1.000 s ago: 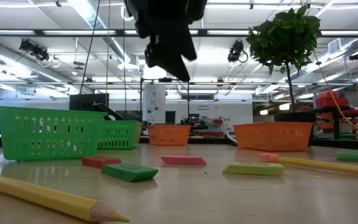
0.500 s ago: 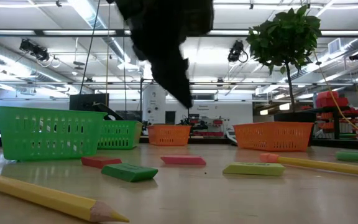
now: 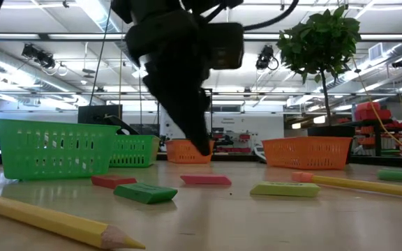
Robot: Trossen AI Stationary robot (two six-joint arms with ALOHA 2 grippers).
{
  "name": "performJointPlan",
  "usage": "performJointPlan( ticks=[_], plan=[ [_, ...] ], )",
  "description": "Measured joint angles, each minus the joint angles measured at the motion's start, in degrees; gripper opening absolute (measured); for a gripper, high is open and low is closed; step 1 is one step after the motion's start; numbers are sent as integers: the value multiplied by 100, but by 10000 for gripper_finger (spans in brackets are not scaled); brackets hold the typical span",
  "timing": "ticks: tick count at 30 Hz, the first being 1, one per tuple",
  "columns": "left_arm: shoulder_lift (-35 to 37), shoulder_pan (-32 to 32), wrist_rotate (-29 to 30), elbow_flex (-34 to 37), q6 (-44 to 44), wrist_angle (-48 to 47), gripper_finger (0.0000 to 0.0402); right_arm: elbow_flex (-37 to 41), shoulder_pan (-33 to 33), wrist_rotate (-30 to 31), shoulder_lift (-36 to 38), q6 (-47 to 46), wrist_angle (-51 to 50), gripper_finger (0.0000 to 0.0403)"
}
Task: Sort crayons/erasers/pens/pencils in bins
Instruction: Put the pink eraser into the top orange bin
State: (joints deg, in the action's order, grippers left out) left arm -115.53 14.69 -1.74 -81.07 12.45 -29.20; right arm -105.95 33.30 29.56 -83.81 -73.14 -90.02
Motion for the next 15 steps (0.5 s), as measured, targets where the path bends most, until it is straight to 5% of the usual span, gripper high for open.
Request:
performJointPlan(
  ticks=[15],
  plan=[
    [-275,56,154,10,63,-268,270,-1,77,25,2,-74,0,126]
  ],
)
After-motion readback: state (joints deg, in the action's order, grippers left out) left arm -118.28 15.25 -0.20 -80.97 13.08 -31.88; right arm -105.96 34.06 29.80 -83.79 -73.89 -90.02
